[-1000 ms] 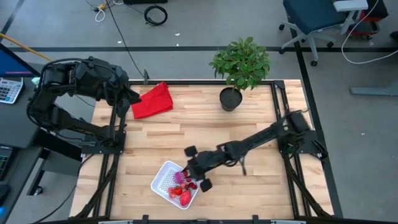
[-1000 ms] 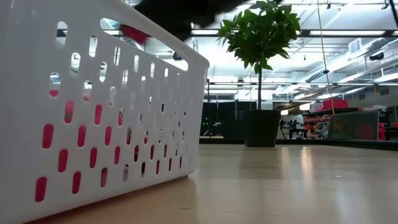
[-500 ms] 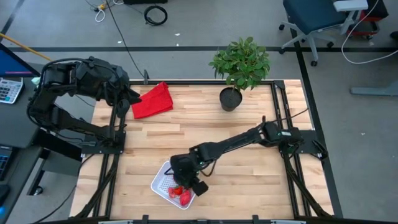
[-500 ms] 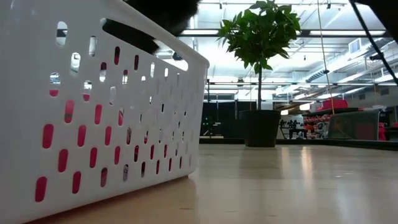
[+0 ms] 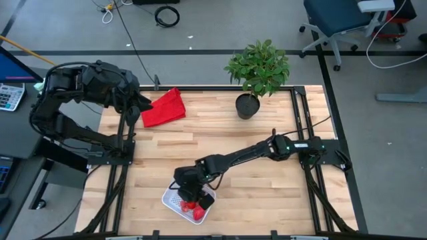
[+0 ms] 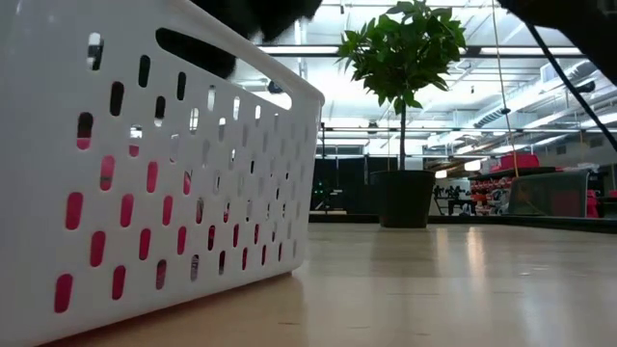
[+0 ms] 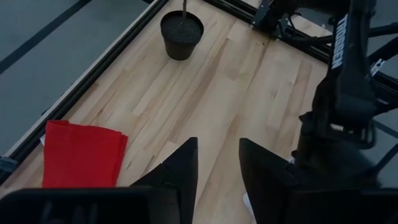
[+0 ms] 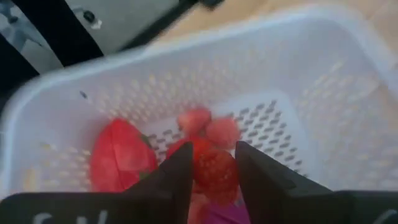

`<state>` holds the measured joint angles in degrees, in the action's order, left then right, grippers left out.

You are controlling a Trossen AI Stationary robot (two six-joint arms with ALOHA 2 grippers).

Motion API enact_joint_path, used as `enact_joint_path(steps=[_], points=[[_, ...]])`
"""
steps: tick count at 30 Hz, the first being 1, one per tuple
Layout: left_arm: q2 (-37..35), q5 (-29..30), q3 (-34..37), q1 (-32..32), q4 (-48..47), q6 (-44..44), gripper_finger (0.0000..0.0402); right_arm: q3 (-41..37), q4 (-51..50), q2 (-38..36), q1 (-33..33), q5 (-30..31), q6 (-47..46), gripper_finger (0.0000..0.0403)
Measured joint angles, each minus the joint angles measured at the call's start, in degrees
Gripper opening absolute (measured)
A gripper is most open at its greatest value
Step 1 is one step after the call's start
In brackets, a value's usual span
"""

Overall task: Pick and placing Produce into tupperware
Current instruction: Put the raspberry in the basket, then return to Home Position

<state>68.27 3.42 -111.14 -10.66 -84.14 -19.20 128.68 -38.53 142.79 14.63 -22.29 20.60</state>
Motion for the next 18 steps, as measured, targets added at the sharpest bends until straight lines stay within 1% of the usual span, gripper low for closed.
enact_joint_path(steps=[5,8,12,15,18], points=[[0.0,0.0,0.0,0.0,-0.1,-1.1,0.0125,-0.2,0.1,2.1,-0.3,0.3,0.1,0.0145],[0.0,0.0,0.0,0.0,-0.1,-0.8,0.0122,-0.1,2.7,2.0,-0.3,0.6,0.0,0.0169],[0.0,0.0,0.0,0.0,-0.1,-0.7,0.0119,-0.1,3.7,2.0,-0.3,1.2,0.0,0.0207],[0.0,0.0,0.0,0.0,-0.2,-0.6,0.0122,-0.1,2.1,1.2,-0.4,5.2,0.0,0.0229],[0.0,0.0,0.0,0.0,-0.2,-0.5,0.0125,-0.2,-0.3,-2.0,-1.0,13.1,0.1,0.0241]])
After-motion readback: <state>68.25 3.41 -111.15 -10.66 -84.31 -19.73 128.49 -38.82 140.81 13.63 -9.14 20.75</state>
